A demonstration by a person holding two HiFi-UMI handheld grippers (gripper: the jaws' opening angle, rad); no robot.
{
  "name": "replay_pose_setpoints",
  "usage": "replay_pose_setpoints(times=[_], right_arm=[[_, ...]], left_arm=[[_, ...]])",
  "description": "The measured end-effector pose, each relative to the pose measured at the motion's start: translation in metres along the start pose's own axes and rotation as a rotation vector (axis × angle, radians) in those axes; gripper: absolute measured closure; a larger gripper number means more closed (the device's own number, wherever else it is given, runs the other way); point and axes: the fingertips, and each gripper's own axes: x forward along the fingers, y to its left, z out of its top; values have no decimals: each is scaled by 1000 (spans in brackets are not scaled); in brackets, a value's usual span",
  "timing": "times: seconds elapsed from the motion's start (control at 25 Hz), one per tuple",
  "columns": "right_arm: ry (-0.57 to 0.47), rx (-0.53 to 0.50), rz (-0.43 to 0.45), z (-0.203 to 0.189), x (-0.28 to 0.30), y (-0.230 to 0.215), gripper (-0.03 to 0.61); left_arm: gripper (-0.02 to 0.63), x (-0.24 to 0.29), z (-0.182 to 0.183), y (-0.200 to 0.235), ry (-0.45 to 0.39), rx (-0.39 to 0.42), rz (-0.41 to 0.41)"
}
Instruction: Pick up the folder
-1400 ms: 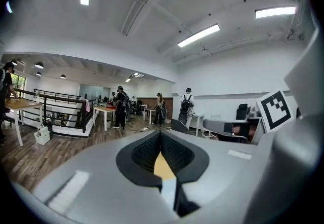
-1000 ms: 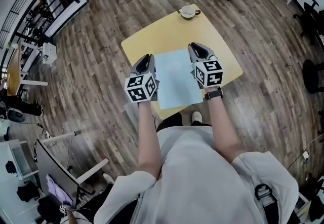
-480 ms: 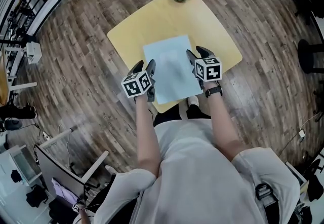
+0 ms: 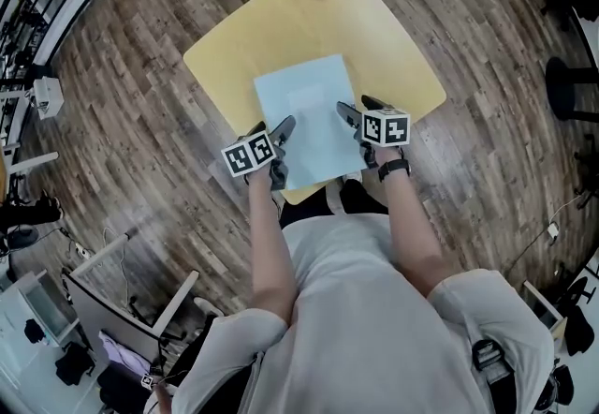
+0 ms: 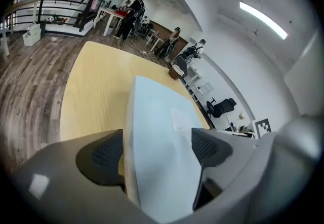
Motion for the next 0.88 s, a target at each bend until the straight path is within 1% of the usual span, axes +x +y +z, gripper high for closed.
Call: replay_pose_setpoints(times=[0.16, 0.32, 0.36, 0.4, 0.44, 0.64, 0.76, 0.88], right_arm=[[39, 36, -11, -16, 5, -4, 282], [49, 78, -2, -27, 10, -5, 282], [45, 89, -1, -28, 11, -5, 282], [43, 93, -3, -28, 11, -6, 283], [45, 89, -7, -28, 10, -6, 284], [60, 63, -35, -28, 8, -4, 285], [57, 32, -20, -23, 8, 2, 285], [38, -10, -14, -9, 6, 8, 287]], left_arm=[[195, 10, -11, 1, 31, -30, -12], [199, 13, -15, 8, 26, -53, 23], [204, 13, -15, 10, 23, -60, 32], [229, 13, -15, 12, 22, -62, 42], [258, 12, -15, 14, 22, -61, 53], [275, 9, -16, 14, 14, -53, 77], [279, 5, -14, 15, 14, -56, 72], [282, 1, -5, 12, -8, -47, 69]])
